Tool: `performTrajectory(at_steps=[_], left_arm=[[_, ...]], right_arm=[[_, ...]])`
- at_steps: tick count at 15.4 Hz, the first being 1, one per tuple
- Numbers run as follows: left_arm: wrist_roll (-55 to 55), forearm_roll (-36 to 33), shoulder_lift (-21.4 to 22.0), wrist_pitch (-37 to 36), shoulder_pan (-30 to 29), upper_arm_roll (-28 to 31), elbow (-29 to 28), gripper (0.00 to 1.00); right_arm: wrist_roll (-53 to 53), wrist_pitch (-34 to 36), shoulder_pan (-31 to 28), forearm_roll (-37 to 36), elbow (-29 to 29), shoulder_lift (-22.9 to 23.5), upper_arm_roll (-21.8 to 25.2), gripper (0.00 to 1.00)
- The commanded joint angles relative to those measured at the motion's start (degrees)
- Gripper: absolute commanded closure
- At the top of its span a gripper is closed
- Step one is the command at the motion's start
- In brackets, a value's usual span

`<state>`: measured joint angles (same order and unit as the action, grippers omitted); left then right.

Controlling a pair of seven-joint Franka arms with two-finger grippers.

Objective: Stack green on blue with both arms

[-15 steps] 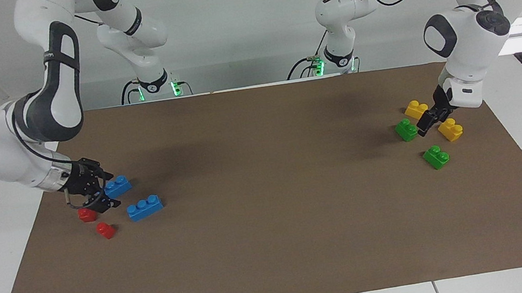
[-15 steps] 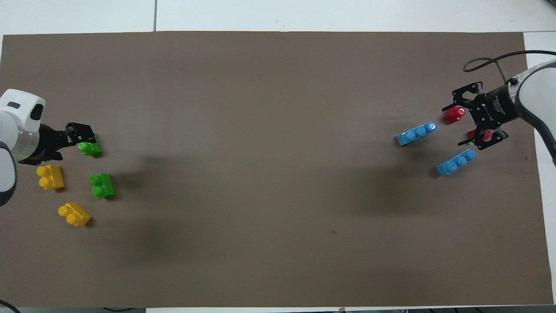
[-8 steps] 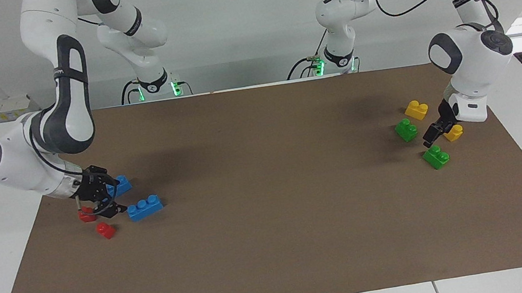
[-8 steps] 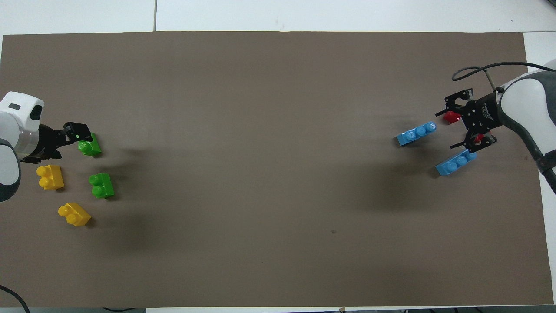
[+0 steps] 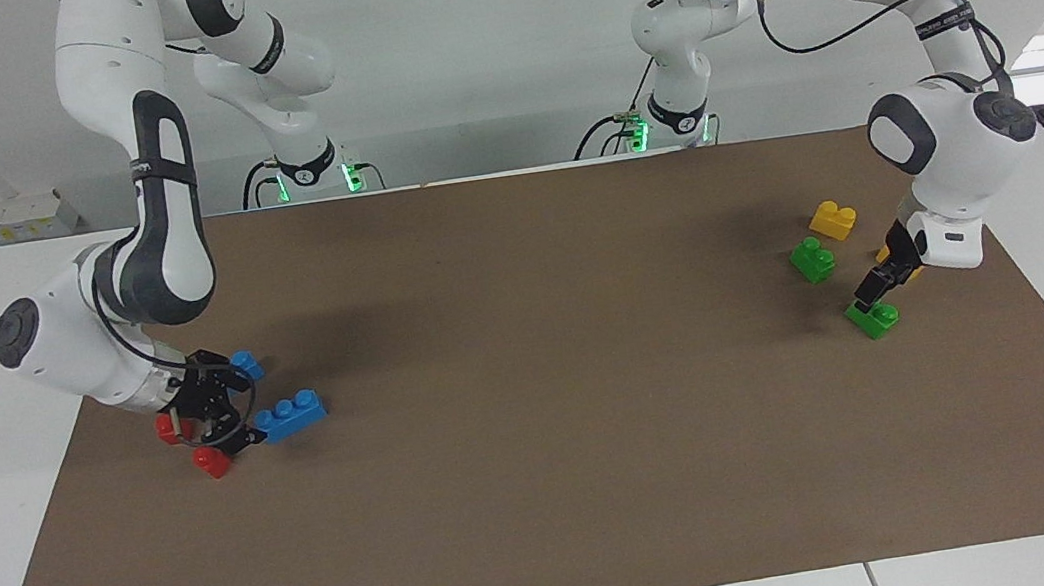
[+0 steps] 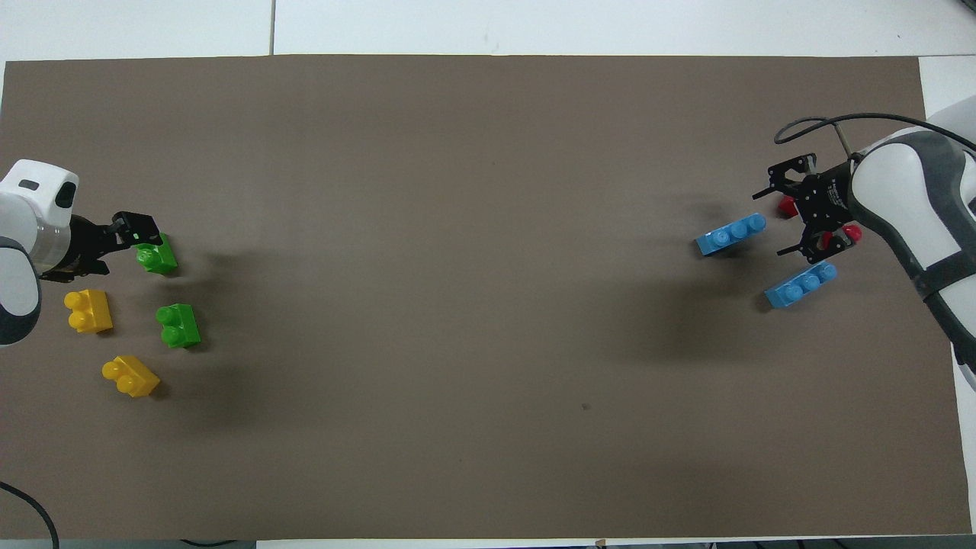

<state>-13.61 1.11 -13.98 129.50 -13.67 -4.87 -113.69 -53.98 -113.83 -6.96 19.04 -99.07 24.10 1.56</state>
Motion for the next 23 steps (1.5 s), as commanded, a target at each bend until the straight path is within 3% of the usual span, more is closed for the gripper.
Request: performTrajectory(at_steps=[1,11,17,23], left_arm=[[0.69,-1.20,-2.89,-1.62,-0.48,-0.23,2.77,0.05],[0.87,-1.20,-5.62,1.02,-1.36,-0.23,2.43,0.09],[0.87,-1.20,-5.62,0.76,-1.45,-0.23,2.42,0.23],[0.87,-1.20,-5.62,1.20,-1.45,-0.23,2.16,0.33]], right_arm=[[0.99,-3.14,0.81,1.18,-0.24,1.38,-0.24,0.03],[0.55,-5.61,0.11,4.68,-1.74,2.18,-0.24,0.06],[0.98,-5.70,-1.91,5.66,-2.70,1.91,-0.15,0.26],[0.64,-5.79,-1.30,6.01,-2.70,2.00,-0.15,0.29]])
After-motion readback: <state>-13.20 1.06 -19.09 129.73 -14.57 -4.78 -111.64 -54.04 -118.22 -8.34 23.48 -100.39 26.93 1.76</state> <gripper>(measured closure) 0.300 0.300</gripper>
